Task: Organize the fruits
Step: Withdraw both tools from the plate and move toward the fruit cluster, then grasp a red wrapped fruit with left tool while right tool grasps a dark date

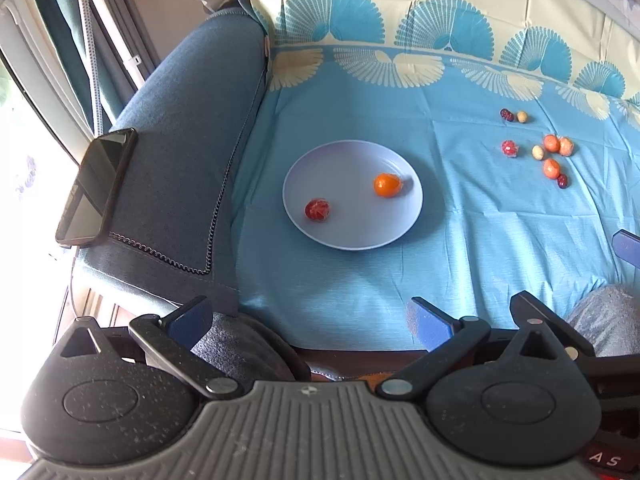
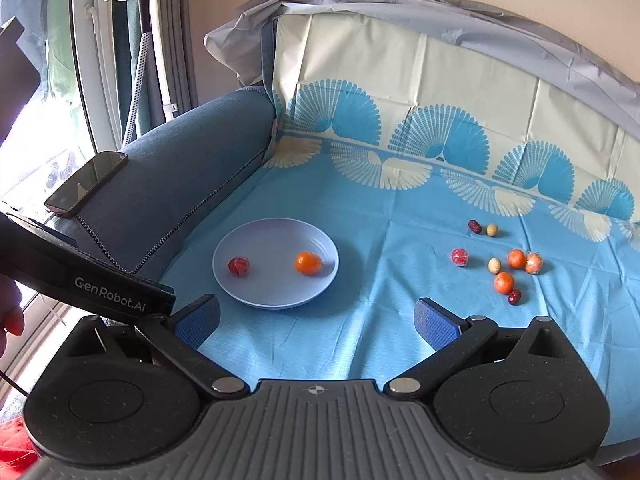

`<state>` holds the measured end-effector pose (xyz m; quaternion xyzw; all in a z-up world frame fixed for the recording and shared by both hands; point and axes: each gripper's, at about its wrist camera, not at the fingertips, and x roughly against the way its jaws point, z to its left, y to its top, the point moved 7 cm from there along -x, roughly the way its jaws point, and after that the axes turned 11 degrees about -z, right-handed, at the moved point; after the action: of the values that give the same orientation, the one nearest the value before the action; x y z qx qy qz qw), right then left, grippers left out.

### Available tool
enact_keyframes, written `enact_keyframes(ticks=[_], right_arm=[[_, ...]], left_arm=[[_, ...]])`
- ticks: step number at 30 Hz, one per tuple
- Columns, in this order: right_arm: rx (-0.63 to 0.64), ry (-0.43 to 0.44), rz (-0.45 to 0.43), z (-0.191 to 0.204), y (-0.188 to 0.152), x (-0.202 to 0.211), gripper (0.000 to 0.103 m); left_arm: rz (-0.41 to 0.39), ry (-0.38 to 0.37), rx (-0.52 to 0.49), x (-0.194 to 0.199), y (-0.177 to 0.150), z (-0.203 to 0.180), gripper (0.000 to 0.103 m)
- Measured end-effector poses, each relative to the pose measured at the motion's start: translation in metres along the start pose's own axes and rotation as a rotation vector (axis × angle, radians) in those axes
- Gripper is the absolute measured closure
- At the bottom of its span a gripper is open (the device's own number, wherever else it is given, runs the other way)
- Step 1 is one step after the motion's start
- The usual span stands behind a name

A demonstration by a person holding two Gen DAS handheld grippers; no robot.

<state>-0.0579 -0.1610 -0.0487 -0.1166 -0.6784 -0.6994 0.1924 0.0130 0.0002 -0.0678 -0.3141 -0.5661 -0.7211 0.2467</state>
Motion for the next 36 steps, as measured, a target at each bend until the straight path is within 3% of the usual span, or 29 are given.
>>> enact_keyframes(ticks=[10, 17, 26, 36], right_arm=[[-0.063, -0.036, 0.019, -0.03, -0.009, -0.016, 0.001], [-0.151, -0.165, 0.038, -0.085, -0.027, -0.036, 0.001], [-0.312, -0.376, 0.062, -0.184, -0.06, -0.075, 0.001], [-0.307, -0.55, 0.056, -0.284, -0.095, -0.176, 0.001]], left_arm=[[0.053, -0.014, -0.01, -0.021, 0.008, -0.014, 0.0], [0.087, -0.023, -0.038, -0.043, 0.018, -0.038, 0.0], [0.112, -0.072, -0.103, -0.096, 0.055, -0.099, 0.0], [0.038, -0.136, -0.189, -0.195, 0.126, -0.202, 0.0]])
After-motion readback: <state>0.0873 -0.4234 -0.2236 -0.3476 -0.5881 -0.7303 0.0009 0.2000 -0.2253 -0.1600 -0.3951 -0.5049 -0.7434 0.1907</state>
